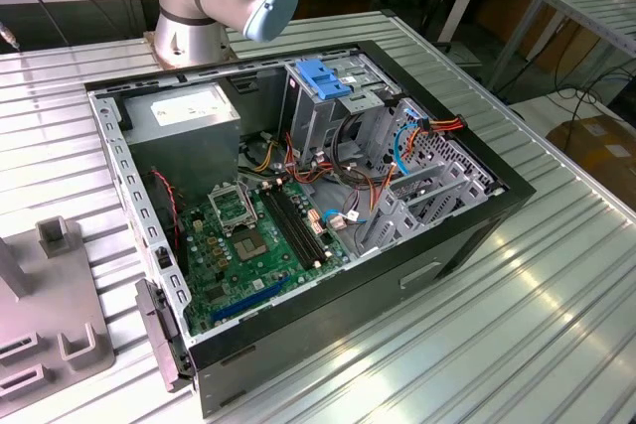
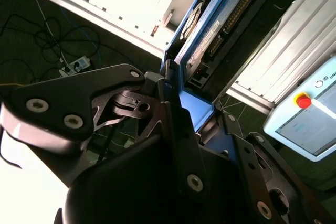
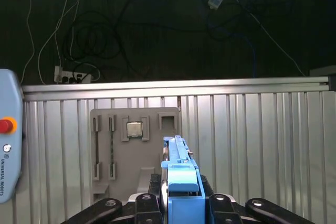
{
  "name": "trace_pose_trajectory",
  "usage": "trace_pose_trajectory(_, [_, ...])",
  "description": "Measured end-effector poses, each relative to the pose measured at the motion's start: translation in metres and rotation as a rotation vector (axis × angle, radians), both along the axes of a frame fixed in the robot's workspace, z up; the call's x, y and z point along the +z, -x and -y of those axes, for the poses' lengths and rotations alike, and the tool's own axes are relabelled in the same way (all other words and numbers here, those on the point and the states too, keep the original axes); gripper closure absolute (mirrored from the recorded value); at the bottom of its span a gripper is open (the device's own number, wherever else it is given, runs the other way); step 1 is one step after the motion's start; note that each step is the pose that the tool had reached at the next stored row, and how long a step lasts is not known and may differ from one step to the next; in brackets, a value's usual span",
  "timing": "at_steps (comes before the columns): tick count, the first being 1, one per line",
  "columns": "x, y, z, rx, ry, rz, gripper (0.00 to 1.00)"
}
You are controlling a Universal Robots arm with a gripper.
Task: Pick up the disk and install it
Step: 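Pick up the disk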
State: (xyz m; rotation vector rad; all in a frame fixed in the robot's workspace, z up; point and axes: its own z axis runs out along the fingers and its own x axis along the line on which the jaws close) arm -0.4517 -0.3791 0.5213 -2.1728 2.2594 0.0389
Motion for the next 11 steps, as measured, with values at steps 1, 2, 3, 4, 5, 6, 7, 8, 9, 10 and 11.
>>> trace_pose_trajectory(1, [0.0,-0.0006,0.0,0.0,0.0,0.0,0.63])
trace_pose_trajectory(2, [0.0,-0.0011,0.0,0.0,0.0,0.0,0.63])
trace_pose_trajectory(3, [0.0,-0.0015,0.0,0.0,0.0,-0.0001,0.63])
trace_pose_trajectory(4, [0.0,-0.0018,0.0,0.0,0.0,0.0,0.63])
trace_pose_trajectory(5, [0.0,-0.0022,0.0,0.0,0.0,0.0,0.63])
trace_pose_trajectory(6, [0.0,-0.0025,0.0,0.0,0.0,0.0,0.63])
trace_pose_trajectory(7, [0.0,-0.003,0.0,0.0,-0.0001,0.0001,0.63])
trace_pose_trajectory(8, [0.0,-0.0038,0.0,0.0,0.0,0.0,0.63])
trace_pose_trajectory(9, [0.0,-0.0044,0.0001,0.0,-0.0001,0.0001,0.63])
trace_pose_trajectory(10, [0.0,-0.0052,0.0001,0.0,0.0,-0.0001,0.63])
trace_pose_trajectory(11, [0.0001,-0.0059,0.0,0.0,0.0,-0.0001,0.63])
